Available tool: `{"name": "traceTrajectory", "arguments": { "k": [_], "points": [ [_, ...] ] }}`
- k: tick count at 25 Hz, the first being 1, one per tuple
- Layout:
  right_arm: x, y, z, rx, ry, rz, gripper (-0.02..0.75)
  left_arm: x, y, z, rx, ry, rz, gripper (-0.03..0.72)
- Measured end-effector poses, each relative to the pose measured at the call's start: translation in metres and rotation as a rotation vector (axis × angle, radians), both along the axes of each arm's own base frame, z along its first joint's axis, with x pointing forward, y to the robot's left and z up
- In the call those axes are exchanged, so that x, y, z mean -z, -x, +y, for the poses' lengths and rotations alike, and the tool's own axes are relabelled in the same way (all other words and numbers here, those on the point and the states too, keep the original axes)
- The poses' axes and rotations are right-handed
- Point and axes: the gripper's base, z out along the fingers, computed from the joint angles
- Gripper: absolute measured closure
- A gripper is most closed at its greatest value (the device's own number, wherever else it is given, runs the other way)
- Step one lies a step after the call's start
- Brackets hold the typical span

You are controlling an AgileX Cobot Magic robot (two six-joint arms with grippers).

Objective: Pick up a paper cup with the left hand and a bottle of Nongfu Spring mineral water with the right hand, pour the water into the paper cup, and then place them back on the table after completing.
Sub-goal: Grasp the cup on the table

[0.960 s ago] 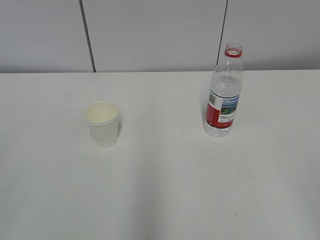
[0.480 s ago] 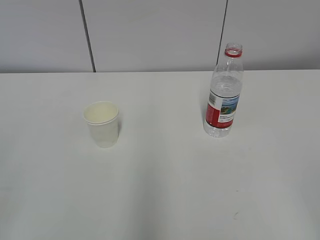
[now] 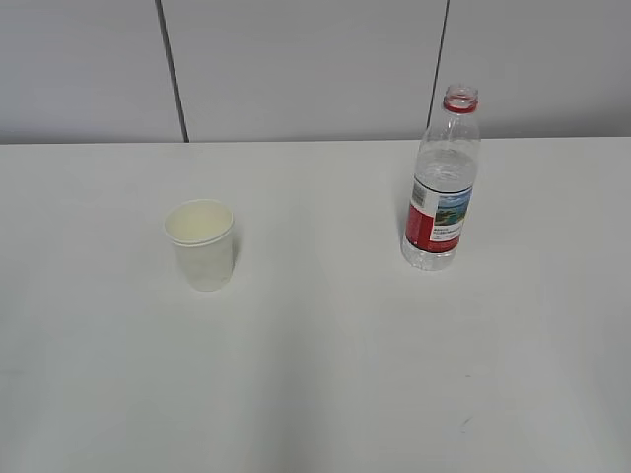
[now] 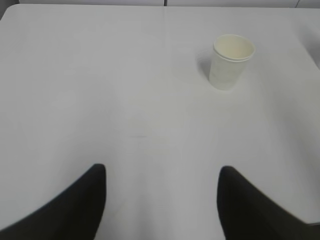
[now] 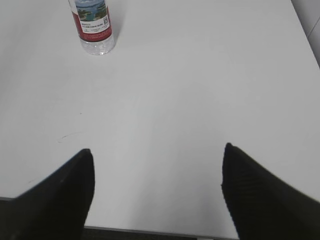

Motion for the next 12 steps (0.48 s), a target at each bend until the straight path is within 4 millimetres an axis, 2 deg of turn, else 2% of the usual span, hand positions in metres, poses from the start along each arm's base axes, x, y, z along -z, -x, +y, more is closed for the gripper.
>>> {"name": "traceTrajectory", "arguments": {
  "k": [3, 5, 7, 9, 12],
  "points": [
    [-0.011, 0.000, 0.000, -0.001, -0.003, -0.065, 0.152, -0.007, 0.001, 0.002, -0.016, -0.020, -0.045, 0.251],
    [-0.017, -0.002, 0.000, 0.001, -0.009, -0.092, 0.152, -0.021, 0.001, 0.004, -0.029, -0.034, -0.149, 0.251],
    [-0.030, -0.017, 0.001, 0.004, -0.020, -0.122, 0.152, -0.035, -0.005, 0.005, -0.035, -0.045, -0.217, 0.251],
    [-0.035, -0.033, 0.002, 0.002, -0.021, -0.115, 0.152, -0.044, -0.020, 0.003, -0.031, -0.047, -0.230, 0.251],
    [-0.045, -0.062, 0.003, -0.005, -0.020, -0.152, 0.152, -0.052, -0.054, 0.000, -0.022, -0.052, -0.221, 0.251]
  ]
}}
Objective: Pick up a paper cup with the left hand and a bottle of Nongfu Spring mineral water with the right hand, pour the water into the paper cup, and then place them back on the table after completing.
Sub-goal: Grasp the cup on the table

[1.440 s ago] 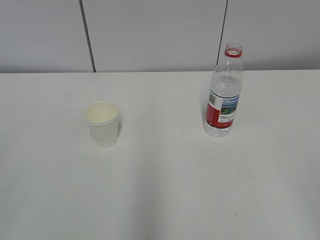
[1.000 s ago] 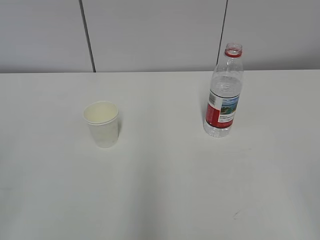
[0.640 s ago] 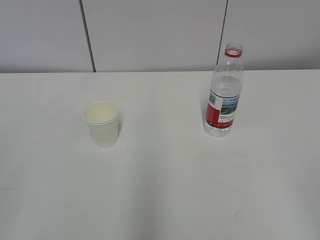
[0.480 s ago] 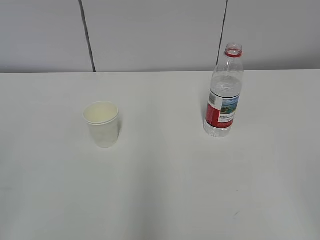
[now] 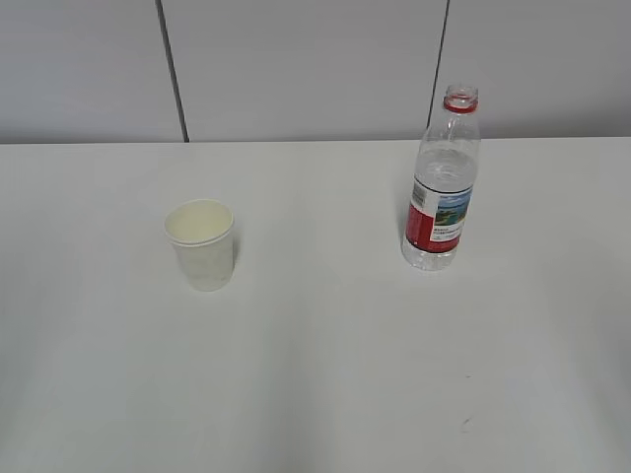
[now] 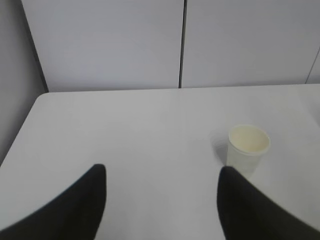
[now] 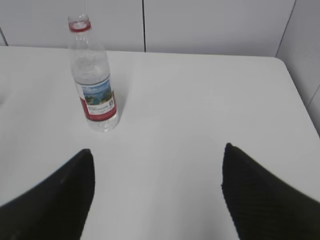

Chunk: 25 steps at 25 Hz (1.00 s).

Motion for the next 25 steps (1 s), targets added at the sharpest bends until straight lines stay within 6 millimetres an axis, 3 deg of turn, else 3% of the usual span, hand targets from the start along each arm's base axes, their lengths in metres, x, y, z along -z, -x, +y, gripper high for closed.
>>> {"name": "traceTrajectory", "arguments": {
  "k": [7, 14, 19, 25],
  "points": [
    [-0.010, -0.068, 0.004, -0.016, -0.007, -0.106, 0.153, -0.012, -0.078, -0.009, 0.031, 0.032, -0.112, 0.251],
    [0.002, -0.120, 0.007, -0.027, -0.010, -0.121, 0.153, 0.005, -0.133, -0.013, 0.042, 0.042, -0.160, 0.251],
    [0.012, -0.145, 0.008, -0.026, -0.030, -0.138, 0.152, 0.054, -0.152, -0.015, 0.049, 0.042, -0.126, 0.276],
    [0.028, -0.169, 0.009, -0.029, -0.031, -0.128, 0.152, 0.106, -0.151, -0.017, 0.066, 0.041, -0.093, 0.293]
  ]
}}
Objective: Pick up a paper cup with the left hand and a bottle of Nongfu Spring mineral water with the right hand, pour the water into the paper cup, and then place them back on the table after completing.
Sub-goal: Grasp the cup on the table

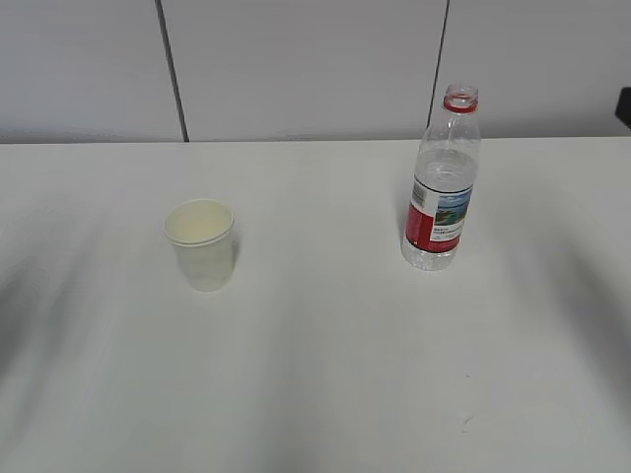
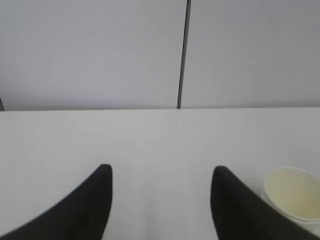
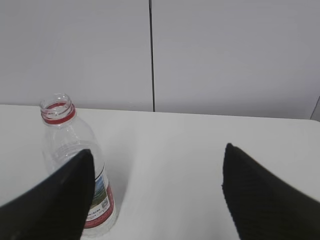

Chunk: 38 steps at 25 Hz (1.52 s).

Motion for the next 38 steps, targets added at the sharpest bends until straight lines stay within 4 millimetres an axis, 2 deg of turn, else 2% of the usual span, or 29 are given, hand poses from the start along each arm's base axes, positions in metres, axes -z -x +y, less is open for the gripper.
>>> {"name": "traceTrajectory", "arguments": {
  "k": [3, 7, 12, 18, 24, 28, 32, 35, 38],
  "points": [
    [0.008, -0.012, 0.001, -0.001, -0.001, -0.003, 0.153, 0.012, -0.003, -0.005, 0.055, -0.006, 0.025, 0.293],
    [0.032, -0.021, 0.001, 0.004, -0.040, -0.032, 0.153, 0.026, -0.010, -0.014, 0.159, -0.050, 0.045, 0.294],
    [0.064, -0.020, 0.003, 0.001, -0.107, -0.057, 0.153, 0.040, -0.018, -0.019, 0.208, -0.038, 0.047, 0.295],
    [0.086, -0.016, 0.011, -0.106, -0.084, -0.069, 0.152, 0.056, -0.022, -0.030, 0.347, -0.075, 0.056, 0.295],
    [0.092, -0.015, 0.019, -0.196, -0.075, -0.120, 0.152, 0.076, -0.023, -0.041, 0.477, -0.076, 0.085, 0.295],
    [0.091, -0.016, 0.021, -0.217, -0.086, -0.164, 0.152, 0.086, -0.026, -0.044, 0.498, -0.023, 0.072, 0.295],
    [0.090, -0.017, 0.022, -0.231, -0.089, -0.188, 0.152, 0.105, -0.029, -0.044, 0.490, 0.010, 0.135, 0.289],
    [0.089, -0.017, 0.023, -0.235, -0.091, -0.200, 0.152, 0.118, -0.034, -0.043, 0.475, 0.022, 0.182, 0.238],
    [0.088, -0.017, 0.023, -0.239, -0.092, -0.211, 0.152, 0.126, -0.040, -0.044, 0.477, 0.025, 0.202, 0.146]
  ]
}}
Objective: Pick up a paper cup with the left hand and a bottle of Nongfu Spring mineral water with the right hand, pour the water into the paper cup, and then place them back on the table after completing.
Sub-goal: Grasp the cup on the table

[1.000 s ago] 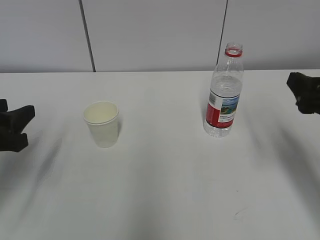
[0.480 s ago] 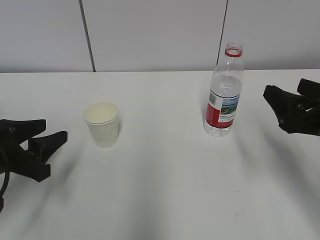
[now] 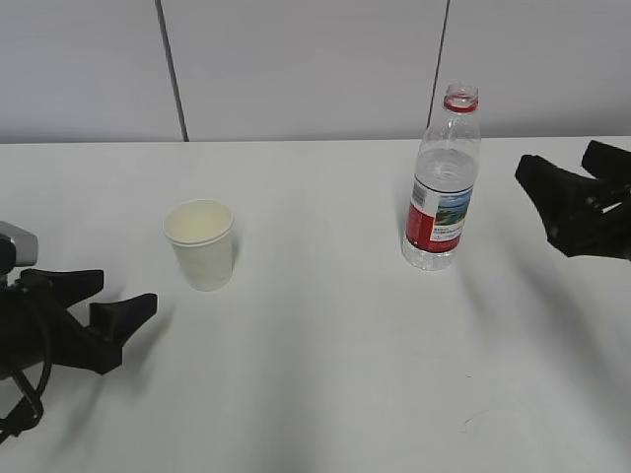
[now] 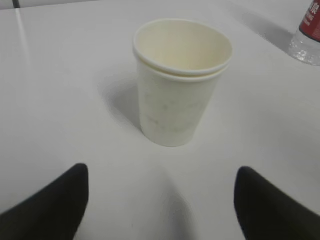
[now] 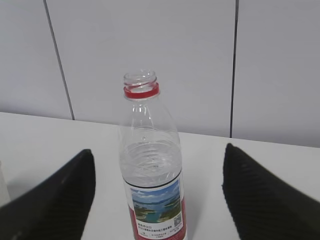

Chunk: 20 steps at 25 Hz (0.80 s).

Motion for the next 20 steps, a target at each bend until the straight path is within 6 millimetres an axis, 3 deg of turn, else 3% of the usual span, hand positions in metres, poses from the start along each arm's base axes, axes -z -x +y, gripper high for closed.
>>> {"name": "traceTrajectory", "arguments": {
  "k": [5, 20],
  "points": [
    [0.000, 0.000, 0.000, 0.000, -0.001, -0.003, 0.152, 0.004, -0.017, -0.013, 0.038, 0.005, -0.026, 0.091],
    [0.000, 0.000, 0.000, -0.004, 0.001, -0.003, 0.152, 0.030, -0.079, -0.059, 0.035, 0.040, -0.088, 0.094]
  ]
}}
